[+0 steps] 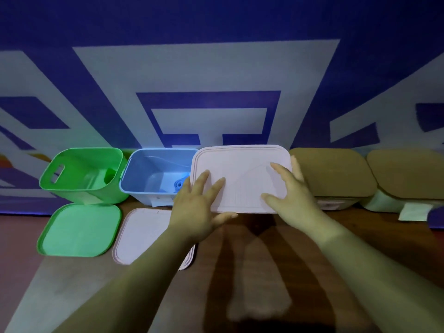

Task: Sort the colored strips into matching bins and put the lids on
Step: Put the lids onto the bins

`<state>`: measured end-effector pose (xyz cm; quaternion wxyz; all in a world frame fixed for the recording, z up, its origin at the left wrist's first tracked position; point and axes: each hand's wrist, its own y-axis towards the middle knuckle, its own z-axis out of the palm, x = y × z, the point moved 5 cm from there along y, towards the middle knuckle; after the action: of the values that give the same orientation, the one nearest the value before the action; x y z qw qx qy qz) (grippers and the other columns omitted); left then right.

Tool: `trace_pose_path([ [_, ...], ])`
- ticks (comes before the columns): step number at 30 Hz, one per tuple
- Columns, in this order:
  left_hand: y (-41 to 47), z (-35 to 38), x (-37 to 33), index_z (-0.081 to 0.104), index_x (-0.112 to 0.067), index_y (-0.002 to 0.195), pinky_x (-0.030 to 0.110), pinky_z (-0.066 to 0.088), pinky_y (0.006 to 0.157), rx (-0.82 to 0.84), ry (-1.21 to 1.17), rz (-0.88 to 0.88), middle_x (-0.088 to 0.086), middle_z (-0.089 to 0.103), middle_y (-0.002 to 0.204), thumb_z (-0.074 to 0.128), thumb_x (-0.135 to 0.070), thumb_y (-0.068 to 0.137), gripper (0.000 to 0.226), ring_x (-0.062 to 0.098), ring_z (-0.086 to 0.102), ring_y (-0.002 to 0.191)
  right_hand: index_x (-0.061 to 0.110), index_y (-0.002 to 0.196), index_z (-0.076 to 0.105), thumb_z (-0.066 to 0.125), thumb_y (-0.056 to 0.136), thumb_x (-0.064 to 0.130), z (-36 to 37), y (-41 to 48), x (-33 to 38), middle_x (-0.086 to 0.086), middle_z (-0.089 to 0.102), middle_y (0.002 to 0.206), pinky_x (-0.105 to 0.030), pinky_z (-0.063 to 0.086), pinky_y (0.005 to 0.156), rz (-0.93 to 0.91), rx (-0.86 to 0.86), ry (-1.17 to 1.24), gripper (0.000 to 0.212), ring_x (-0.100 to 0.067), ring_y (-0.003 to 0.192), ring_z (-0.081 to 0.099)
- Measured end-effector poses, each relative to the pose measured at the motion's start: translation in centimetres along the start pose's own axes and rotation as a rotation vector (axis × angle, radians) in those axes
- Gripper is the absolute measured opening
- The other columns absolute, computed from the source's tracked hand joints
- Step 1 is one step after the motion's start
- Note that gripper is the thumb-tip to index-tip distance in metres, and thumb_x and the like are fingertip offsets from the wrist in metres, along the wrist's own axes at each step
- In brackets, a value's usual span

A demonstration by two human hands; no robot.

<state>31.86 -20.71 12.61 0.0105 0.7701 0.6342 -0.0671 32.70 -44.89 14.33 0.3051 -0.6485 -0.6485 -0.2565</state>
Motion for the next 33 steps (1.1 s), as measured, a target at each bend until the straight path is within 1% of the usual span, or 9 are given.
trace_pose_path([
  [1,1.1,0.6,0.4,0.011,-0.046,0.152,0.056,0.026,0.118,0.008,-0.008,0.010,-0.002,0.009,0.165,0.020,-0.094,0.071,0.095,0.038,0.019,0.146,0.044,0.148,0.029,0.073,0.080,0.041,0.3,0.5,-0.2,0.023,-0.022,0.159,-0.028,0.023,0.115,-0.027,0.067,-0.082,0.081,-0.004,0.148,0.000],
  [3,3.0,1.8,1.0,0.011,-0.046,0.152,0.056,0.028,0.116,0.036,-0.021,0.015,-0.003,0.010,0.164,0.024,-0.094,0.071,0.095,0.037,0.019,0.145,0.047,0.150,0.020,0.070,0.075,0.057,1.0,1.8,-1.1,0.023,-0.031,0.155,-0.036,0.021,0.120,-0.061,0.213,-0.255,0.091,-0.006,0.149,-0.013],
  [5,4.7,3.0,1.4,0.009,-0.045,0.152,0.055,0.026,0.116,0.068,-0.018,0.029,-0.004,0.009,0.165,0.026,-0.093,0.072,0.095,0.037,0.017,0.147,0.050,0.150,0.011,0.064,0.070,0.072,1.6,3.1,-2.3,0.020,-0.031,0.157,-0.043,0.015,0.122,-0.071,0.310,-0.395,0.098,-0.011,0.147,-0.028],
  [7,6.1,4.0,1.6,0.008,-0.045,0.152,0.053,0.024,0.117,0.082,-0.018,0.040,-0.003,0.008,0.165,0.027,-0.093,0.072,0.095,0.037,0.017,0.147,0.052,0.150,0.005,0.058,0.069,0.079,2.1,4.3,-3.4,0.018,-0.030,0.158,-0.042,0.011,0.121,-0.060,0.343,-0.494,0.101,-0.013,0.144,-0.034],
  [11,7.8,5.3,1.5,0.005,-0.043,0.152,0.052,0.022,0.118,0.094,-0.024,0.035,-0.001,0.006,0.165,0.029,-0.091,0.074,0.096,0.038,0.014,0.148,0.048,0.152,0.001,0.050,0.074,0.081,2.8,6.2,-4.8,0.012,-0.025,0.161,-0.043,0.008,0.123,-0.051,0.297,-0.618,0.098,-0.022,0.147,-0.029],
  [15,8.2,6.2,1.4,0.003,-0.042,0.153,0.053,0.014,0.120,0.082,-0.022,0.043,0.001,0.002,0.166,0.033,-0.086,0.078,0.092,0.038,0.003,0.151,0.043,0.154,-0.002,0.043,0.074,0.086,3.8,6.7,-6.1,0.006,-0.021,0.163,-0.042,0.000,0.122,-0.062,0.265,-0.695,0.101,-0.029,0.150,-0.020],
  [24,8.5,6.6,1.1,0.001,-0.041,0.153,0.058,0.005,0.121,0.065,-0.013,0.049,0.004,-0.002,0.166,0.024,-0.086,0.079,0.090,0.037,-0.009,0.151,0.044,0.153,-0.003,0.039,0.075,0.085,3.9,7.1,-6.9,0.009,-0.023,0.163,-0.044,-0.007,0.122,-0.071,0.257,-0.708,0.098,-0.024,0.149,-0.025],
  [26,8.4,6.6,1.0,0.001,-0.041,0.153,0.059,0.004,0.121,0.070,-0.004,0.051,0.004,-0.002,0.166,0.021,-0.086,0.079,0.089,0.036,-0.011,0.151,0.042,0.154,-0.002,0.035,0.074,0.088,4.0,7.0,-7.0,0.007,-0.019,0.164,-0.045,-0.009,0.122,-0.076,0.263,-0.727,0.099,-0.022,0.148,-0.028],
  [33,8.3,6.6,0.7,0.003,-0.038,0.154,0.060,0.004,0.120,0.072,-0.008,0.041,0.005,-0.002,0.166,0.009,-0.089,0.077,0.093,0.036,-0.013,0.151,0.041,0.155,-0.001,0.019,0.076,0.090,4.0,7.2,-7.3,0.007,-0.016,0.165,-0.048,-0.005,0.123,-0.085,0.277,-0.723,0.095,-0.016,0.149,-0.025],
])
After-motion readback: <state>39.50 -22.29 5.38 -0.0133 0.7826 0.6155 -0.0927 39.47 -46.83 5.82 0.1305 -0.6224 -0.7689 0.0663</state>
